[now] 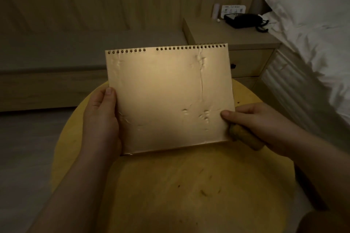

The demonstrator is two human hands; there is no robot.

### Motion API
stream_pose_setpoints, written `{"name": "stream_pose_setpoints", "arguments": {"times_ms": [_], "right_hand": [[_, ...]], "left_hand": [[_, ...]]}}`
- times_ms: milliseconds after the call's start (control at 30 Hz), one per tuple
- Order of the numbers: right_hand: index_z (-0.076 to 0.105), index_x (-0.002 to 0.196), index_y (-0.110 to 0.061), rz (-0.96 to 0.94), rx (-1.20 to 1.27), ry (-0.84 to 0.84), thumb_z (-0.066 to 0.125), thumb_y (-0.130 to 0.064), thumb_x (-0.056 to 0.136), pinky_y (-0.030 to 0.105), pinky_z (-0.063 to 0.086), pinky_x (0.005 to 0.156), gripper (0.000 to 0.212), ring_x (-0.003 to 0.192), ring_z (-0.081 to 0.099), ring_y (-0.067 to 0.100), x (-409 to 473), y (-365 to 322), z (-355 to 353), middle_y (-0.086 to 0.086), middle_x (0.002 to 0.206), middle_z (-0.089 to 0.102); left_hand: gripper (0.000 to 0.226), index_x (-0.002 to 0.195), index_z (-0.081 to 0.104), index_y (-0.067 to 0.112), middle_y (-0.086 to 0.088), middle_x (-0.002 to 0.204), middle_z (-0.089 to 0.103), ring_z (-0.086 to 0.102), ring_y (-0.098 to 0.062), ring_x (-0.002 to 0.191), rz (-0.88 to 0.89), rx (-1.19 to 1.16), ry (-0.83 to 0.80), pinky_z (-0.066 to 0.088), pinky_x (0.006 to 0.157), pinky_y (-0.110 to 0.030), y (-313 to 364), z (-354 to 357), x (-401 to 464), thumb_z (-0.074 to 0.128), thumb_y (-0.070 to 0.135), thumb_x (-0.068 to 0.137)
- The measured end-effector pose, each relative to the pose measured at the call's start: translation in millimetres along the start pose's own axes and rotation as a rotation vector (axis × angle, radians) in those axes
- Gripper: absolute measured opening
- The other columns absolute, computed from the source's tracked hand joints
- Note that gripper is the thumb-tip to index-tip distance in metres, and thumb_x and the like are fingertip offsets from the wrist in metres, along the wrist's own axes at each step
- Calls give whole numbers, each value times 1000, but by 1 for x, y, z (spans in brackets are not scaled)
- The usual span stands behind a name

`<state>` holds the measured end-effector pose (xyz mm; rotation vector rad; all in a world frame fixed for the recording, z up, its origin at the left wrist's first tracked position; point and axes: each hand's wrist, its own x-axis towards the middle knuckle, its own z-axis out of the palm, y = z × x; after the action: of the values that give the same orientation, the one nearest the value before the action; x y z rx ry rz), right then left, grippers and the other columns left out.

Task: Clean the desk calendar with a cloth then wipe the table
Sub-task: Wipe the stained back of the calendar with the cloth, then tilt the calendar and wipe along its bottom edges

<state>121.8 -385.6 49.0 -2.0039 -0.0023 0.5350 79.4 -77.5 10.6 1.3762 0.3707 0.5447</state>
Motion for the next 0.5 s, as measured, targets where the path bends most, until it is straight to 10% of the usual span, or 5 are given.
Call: {"name": "stream_pose_setpoints", "arguments": {"times_ms": [367, 500], "right_hand": [[76, 57, -20, -96, 347, -151, 68, -38, 83, 14, 35, 30, 32, 29, 50, 6, -18, -35, -21, -5, 43, 58], [76, 95, -5, 26, 486, -225, 72, -33, 78, 25, 58, 46, 32, 55, 72, 17, -19, -46, -27, 7, 71, 75]], "left_hand": [[22, 111, 71, 60, 14, 105, 79, 79, -12, 86, -127, -6, -282, 61, 59, -29, 37, -30, -3, 56, 46, 104], [40, 136, 66, 41, 6, 121, 77, 78, -16, 97, -110, -129, -296, 62, 68, -30, 38, -43, -25, 66, 33, 96]]}}
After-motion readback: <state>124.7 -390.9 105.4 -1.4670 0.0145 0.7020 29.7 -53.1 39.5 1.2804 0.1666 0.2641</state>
